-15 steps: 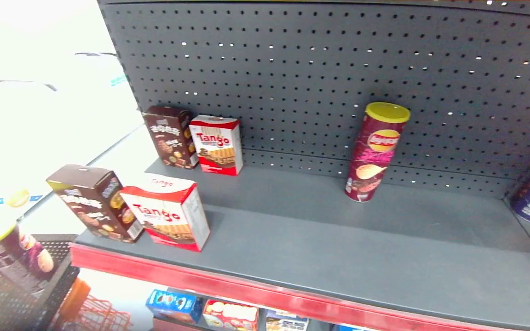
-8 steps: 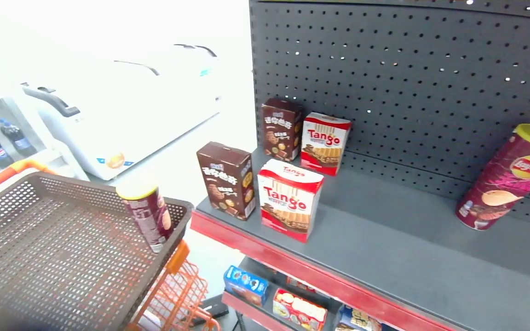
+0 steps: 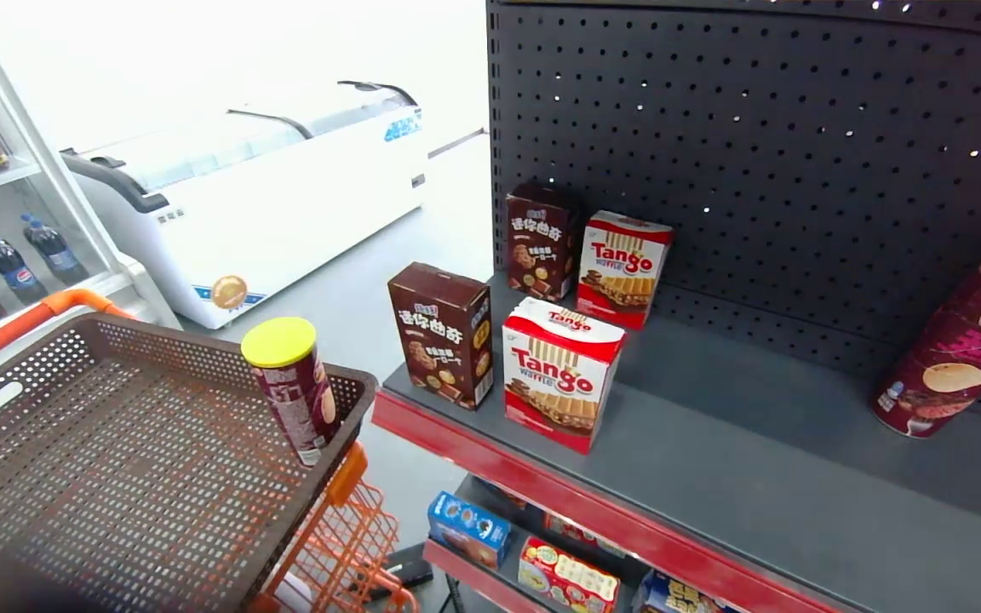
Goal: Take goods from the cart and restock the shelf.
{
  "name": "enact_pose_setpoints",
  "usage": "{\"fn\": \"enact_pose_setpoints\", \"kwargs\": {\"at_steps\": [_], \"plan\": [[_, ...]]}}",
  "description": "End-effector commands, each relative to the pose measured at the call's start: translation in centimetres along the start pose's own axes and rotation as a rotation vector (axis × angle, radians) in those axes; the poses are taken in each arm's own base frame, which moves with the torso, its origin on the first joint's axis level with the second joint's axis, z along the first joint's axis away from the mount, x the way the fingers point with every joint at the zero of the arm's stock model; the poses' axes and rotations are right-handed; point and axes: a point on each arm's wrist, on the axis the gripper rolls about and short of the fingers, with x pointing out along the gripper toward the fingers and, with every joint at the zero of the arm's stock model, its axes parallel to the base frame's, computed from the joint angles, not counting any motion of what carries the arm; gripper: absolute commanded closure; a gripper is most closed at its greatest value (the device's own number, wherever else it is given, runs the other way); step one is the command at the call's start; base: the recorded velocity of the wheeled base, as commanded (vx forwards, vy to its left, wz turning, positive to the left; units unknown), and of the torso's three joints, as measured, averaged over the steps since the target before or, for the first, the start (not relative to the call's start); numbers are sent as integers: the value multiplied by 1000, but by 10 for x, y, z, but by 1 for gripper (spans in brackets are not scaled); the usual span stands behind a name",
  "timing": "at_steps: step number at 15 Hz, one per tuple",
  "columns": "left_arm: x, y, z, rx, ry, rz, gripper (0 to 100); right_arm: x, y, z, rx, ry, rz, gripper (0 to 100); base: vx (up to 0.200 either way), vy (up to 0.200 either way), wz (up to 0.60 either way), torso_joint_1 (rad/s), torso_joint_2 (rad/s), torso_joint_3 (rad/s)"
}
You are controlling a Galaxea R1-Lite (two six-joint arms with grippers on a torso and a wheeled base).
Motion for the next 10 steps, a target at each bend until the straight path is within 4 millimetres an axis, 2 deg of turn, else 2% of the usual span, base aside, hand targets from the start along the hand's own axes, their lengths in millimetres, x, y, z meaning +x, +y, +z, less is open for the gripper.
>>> {"fn": "enact_pose_setpoints", "kwargs": {"at_steps": [1, 4, 6, 8, 10], "plan": [[0, 0, 0, -1, 2, 0, 0, 0, 0, 0, 0, 1, 0, 0, 0, 0, 0, 0, 0, 0], [-1, 0, 3, 2, -9, -1, 0, 0, 0, 0, 0, 1, 0, 0, 0, 0, 0, 0, 0, 0], [-4, 0, 31, 24, -8, -30, 0, 0, 0, 0, 0, 1, 0, 0, 0, 0, 0, 0, 0, 0], [6, -1, 44, 26, 84, -34, 0, 0, 0, 0, 0, 1, 0, 0, 0, 0, 0, 0, 0, 0], [18, -2, 49, 28, 164, -34, 0, 0, 0, 0, 0, 1, 0, 0, 0, 0, 0, 0, 0, 0]]}}
